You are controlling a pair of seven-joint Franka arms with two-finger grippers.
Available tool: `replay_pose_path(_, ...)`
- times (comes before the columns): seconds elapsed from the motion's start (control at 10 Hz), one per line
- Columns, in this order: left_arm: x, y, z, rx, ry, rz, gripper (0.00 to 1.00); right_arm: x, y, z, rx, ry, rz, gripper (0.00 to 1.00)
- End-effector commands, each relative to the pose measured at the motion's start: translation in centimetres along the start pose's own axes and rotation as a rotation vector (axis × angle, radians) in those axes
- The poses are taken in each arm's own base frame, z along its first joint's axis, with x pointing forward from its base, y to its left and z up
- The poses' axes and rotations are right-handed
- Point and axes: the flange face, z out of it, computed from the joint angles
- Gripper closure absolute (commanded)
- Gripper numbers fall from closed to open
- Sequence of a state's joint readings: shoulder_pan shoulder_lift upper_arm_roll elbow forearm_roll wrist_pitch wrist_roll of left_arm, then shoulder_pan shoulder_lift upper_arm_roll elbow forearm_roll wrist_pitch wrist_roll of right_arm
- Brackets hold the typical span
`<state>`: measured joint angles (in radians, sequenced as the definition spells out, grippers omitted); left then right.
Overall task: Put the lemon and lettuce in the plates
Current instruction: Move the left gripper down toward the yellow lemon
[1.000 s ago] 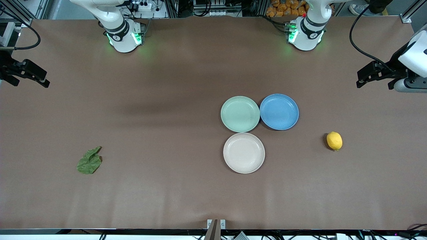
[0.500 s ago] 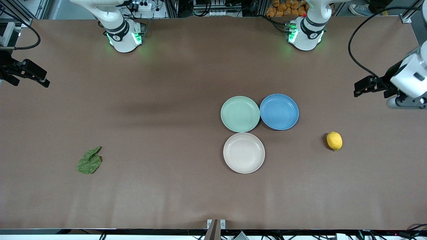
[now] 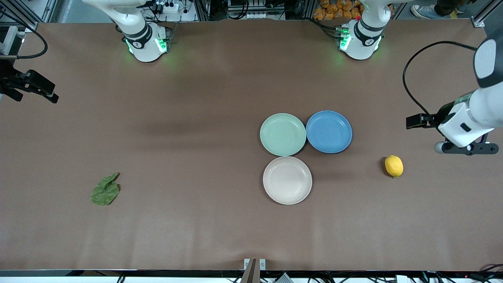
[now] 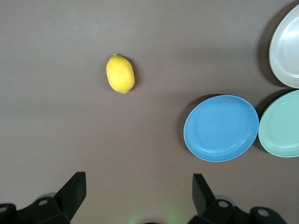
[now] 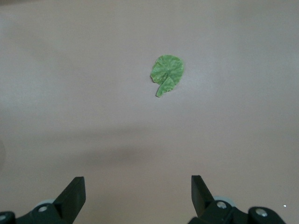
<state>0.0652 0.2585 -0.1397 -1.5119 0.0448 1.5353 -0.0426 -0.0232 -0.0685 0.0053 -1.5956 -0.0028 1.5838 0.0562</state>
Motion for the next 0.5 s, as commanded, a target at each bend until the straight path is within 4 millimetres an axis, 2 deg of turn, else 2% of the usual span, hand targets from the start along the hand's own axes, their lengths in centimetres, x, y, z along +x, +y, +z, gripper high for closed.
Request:
replay_pose_path(0.0, 1.8, -0.5, 4.0, 0.015, -0.011, 0.021, 0.0, -0.1, -0.1, -0.1, 0.012, -0.007, 0.013, 0.0)
replay_pose_path(0.4, 2.4, 0.0, 9.4, 0.014, 0.017, 0.036, 0.0, -0.2, -0.1, 0.1, 0.011, -0.014, 0.013, 0.0)
